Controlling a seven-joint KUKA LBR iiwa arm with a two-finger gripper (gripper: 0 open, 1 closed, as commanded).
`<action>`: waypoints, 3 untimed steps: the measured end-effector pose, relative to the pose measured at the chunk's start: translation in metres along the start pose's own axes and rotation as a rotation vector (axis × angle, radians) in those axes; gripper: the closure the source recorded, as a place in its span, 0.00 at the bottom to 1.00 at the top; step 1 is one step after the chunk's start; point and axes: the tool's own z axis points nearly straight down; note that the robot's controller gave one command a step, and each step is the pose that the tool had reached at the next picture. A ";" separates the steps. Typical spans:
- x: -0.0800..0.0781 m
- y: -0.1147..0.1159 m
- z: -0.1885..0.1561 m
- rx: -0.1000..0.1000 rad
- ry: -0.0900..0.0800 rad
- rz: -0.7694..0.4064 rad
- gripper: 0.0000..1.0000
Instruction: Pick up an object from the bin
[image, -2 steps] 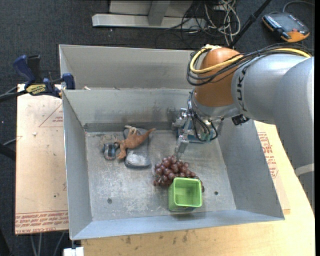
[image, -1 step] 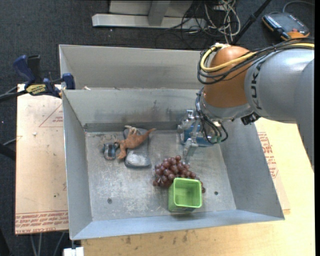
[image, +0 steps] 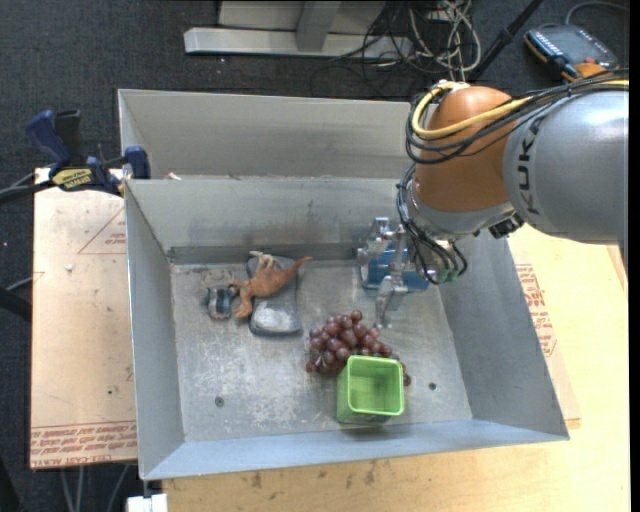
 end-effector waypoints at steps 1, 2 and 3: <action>0.001 0.000 0.002 0.000 -0.002 0.030 0.00; 0.002 0.009 0.003 0.000 0.004 0.314 0.00; 0.031 0.013 0.034 0.000 0.001 0.366 0.00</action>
Offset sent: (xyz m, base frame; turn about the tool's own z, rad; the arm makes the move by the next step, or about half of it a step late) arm 0.0092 0.0317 0.0224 -0.1115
